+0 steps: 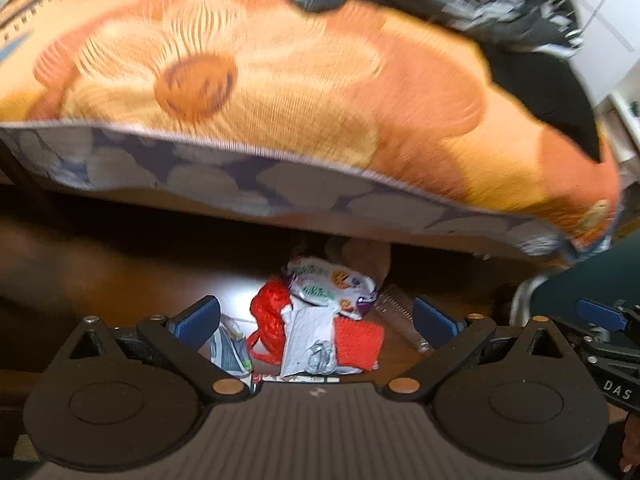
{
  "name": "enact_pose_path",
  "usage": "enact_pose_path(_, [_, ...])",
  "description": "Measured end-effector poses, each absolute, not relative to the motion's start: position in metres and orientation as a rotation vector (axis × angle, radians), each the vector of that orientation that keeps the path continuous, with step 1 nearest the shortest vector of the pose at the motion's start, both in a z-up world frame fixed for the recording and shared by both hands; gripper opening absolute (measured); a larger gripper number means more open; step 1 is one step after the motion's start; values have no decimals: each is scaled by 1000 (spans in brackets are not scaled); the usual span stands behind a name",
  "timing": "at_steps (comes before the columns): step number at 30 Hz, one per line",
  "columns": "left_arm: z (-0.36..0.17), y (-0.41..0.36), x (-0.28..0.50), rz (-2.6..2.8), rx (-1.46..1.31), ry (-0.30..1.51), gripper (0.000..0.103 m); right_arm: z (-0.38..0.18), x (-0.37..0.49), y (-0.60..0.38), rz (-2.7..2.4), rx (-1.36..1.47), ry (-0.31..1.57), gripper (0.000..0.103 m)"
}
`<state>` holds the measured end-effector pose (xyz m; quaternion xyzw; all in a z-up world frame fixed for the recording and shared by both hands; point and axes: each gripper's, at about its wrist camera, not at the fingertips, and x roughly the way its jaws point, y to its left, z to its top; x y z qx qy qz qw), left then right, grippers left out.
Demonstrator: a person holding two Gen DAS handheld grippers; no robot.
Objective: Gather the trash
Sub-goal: 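Lower both tools under the bed toward the trash pile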
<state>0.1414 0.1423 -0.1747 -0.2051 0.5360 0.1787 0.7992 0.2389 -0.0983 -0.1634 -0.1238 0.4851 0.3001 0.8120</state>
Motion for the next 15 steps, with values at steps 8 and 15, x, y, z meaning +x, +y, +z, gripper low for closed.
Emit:
enact_pose_path(8, [-277, 152, 187, 376, -375, 1342, 103, -258, 279, -71, 690, -252, 1197, 60])
enact_pose_path(15, [-359, 164, 207, 323, -376, 1486, 103, -327, 238, -23, 893, -376, 1271, 59])
